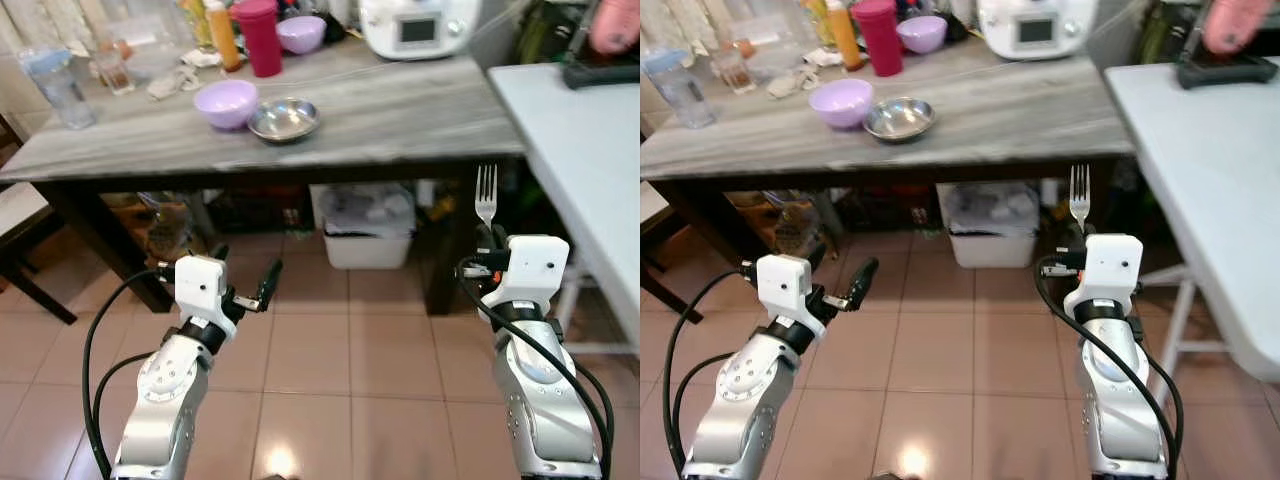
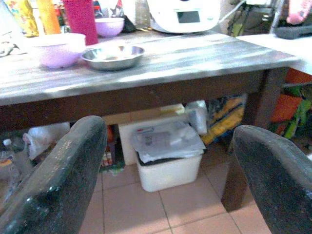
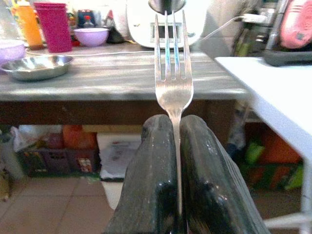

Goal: Setting the table

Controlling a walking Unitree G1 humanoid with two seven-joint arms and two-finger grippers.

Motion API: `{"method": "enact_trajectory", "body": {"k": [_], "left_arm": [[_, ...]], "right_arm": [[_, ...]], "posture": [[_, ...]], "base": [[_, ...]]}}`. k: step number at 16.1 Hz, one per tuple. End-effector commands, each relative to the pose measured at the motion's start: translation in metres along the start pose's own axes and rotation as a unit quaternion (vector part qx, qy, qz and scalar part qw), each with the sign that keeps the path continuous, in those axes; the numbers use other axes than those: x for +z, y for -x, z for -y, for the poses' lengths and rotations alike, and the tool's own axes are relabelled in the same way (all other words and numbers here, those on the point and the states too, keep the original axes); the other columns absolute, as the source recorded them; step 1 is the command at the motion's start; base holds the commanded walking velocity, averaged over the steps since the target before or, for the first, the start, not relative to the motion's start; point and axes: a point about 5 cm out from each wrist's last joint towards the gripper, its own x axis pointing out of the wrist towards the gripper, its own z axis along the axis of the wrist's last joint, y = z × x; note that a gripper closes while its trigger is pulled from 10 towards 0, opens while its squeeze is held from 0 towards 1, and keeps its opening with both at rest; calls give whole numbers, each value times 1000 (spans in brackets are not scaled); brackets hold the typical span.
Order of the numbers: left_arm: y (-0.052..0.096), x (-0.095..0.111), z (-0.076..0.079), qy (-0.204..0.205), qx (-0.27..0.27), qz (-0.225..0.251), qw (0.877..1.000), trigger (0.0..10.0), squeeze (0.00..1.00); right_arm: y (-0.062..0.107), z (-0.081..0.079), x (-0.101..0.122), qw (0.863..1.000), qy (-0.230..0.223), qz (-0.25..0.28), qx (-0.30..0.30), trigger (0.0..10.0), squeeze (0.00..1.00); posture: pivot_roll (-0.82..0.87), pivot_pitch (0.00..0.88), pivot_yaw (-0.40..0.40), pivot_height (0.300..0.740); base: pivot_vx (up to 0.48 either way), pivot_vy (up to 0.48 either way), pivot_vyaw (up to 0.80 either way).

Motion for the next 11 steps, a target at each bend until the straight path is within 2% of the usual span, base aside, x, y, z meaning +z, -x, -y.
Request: {"method": "enact_trajectory", "body": {"k": [1,2,5,11], "left_arm": [[1,0,-5,-6,5,-5,1000,10000,0],[-1,1,-3,-5,3,-4,1000,10000,0],[-3,1,-1,-4,-1,-2,1000,10000,0],[-5,0,3,0,-6,-2,1000,10000,0]], "right_arm": [[-1,-5,4,1000,0,10,7,10000,0],[-2,-4,6,1000,3,12,8,10000,0],[-4,-4,6,1000,2,13,6,10000,0],[-6,-3,8,1000,1,16,5,10000,0]], "posture": [[-186,116,93,740],[-188,115,93,740],[-190,110,91,740],[-193,108,83,740]], "base": [[472,0,0],[472,0,0],[472,0,583],[474,0,0]]}}
